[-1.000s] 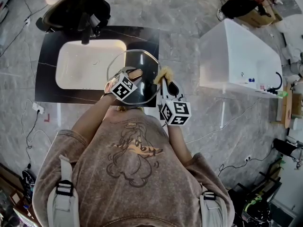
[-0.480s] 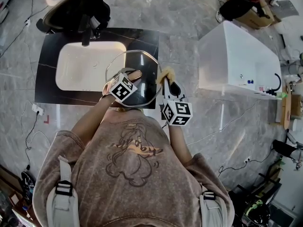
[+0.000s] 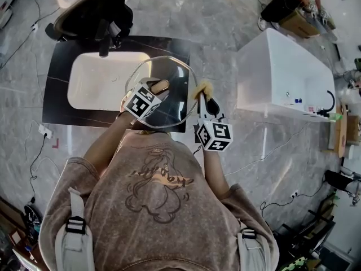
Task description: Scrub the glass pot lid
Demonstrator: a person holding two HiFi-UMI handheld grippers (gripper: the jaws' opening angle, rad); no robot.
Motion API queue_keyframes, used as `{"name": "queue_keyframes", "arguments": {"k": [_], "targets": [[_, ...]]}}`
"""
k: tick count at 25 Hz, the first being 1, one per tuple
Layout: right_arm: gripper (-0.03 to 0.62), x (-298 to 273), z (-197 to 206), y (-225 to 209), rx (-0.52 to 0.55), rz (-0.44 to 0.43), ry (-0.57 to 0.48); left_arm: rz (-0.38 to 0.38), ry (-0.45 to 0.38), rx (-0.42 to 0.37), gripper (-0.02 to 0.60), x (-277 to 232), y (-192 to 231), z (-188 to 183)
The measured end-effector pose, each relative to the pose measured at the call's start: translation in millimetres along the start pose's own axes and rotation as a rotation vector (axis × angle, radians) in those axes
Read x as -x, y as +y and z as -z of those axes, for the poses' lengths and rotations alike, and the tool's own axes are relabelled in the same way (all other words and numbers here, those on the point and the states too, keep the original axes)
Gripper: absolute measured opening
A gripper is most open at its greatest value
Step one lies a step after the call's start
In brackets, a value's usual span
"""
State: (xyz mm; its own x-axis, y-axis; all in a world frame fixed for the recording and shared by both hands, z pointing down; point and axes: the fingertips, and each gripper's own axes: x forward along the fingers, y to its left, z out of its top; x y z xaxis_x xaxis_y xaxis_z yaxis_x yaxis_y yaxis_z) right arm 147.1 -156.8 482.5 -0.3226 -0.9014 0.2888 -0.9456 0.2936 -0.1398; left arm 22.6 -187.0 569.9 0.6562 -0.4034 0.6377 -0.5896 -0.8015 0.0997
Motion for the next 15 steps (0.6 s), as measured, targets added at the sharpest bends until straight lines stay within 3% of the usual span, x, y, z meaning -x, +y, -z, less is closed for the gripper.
{"name": "queue_keyframes", "arguments": {"k": [4, 8, 15], "targets": [[0.041, 11, -23, -23, -0.010, 0.051, -0.049, 0.050, -0.064, 0.136, 0.183, 17, 7, -11], [0.041, 20, -34, -41, -0.006, 0.086, -0.067, 0.154, -0.180, 0.332, 0.183, 37, 10, -28], [0.041, 18, -30, -32, 0.003, 0.060, -0.048, 0.438, -0.429, 0.736, 0.183, 67, 7, -53]]}}
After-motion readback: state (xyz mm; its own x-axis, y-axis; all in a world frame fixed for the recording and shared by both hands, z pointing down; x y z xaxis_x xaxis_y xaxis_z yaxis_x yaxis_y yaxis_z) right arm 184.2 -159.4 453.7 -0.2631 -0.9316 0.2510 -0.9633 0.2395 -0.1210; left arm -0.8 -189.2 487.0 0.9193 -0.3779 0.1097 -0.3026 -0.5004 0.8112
